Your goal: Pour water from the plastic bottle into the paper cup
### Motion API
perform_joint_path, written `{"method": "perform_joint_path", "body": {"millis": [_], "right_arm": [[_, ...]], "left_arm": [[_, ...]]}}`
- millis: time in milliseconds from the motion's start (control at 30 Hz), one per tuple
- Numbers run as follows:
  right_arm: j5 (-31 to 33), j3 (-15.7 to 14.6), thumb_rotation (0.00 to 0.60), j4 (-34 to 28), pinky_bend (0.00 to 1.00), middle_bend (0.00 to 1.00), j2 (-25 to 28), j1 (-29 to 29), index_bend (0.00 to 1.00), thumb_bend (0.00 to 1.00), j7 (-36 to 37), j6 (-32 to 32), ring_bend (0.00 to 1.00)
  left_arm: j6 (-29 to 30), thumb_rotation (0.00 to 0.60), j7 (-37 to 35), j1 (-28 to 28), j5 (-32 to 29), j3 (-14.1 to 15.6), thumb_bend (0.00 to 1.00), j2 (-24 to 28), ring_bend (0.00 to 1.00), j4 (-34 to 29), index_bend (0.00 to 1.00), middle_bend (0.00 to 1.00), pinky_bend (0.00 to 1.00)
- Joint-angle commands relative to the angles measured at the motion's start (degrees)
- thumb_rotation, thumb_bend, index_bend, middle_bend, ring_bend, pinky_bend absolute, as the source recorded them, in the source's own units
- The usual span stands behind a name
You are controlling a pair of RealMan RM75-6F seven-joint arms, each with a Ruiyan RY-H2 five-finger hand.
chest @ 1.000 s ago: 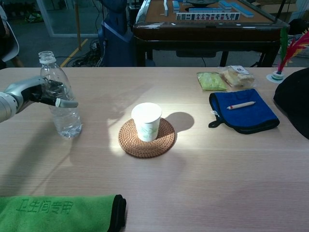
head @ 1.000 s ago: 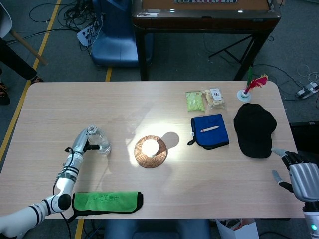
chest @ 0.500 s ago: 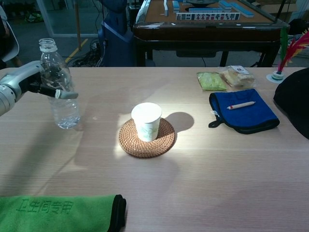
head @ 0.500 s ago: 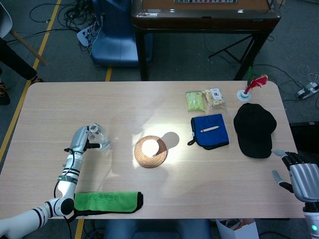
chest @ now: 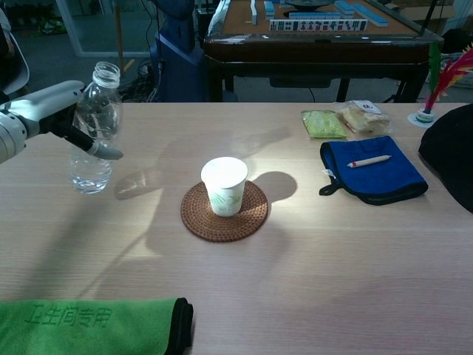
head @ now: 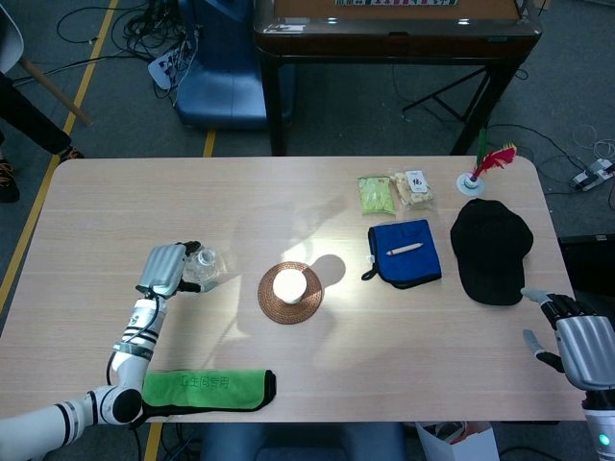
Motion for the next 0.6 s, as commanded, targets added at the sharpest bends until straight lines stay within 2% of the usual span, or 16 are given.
{"method": "perform_joint_path", "body": {"millis": [33,200,367,600], "right_arm": [[-0.01,0.0,0.6,-0.04,0.46,0.35,0.06,-0.02,0.28,0.32,0.07,0.03,0.33],[0.09,0.03,0.6,-0.04,0.46,0.35,0.18,-0.03,0.28,0.31,0.32,0.0,0.33],[0.22,0.09,0.6,-0.03,0.46,0.35,0.38,-0.03,0.28,0.32,0.64,-0.05,0.34],[0.29,0.19,0.6,-0.11,0.46,0.35,0.82,-0.14,0.28,0.32,1.43,0.18,0.33]], "left_arm": [[1.52,0.6,6.93,-1.76,-1.68,0.91,0.03,0.48,0.47,-2.75,0.67,0.71,0.53],[1.76,0.6,15.34,-4.21,-4.32,1.34,0.05,-0.62,0.49,-3.66,0.69,0.74,0.54],[1.44,0.6,23.18,-7.15,-9.99,0.64,0.05,-1.94,0.49,-4.35,0.69,0.75,0.55],[2.39,0.6,30.7,-10.8,-15.42,-0.07,0.06,-3.61,0.5,-4.94,0.7,0.76,0.55]]}}
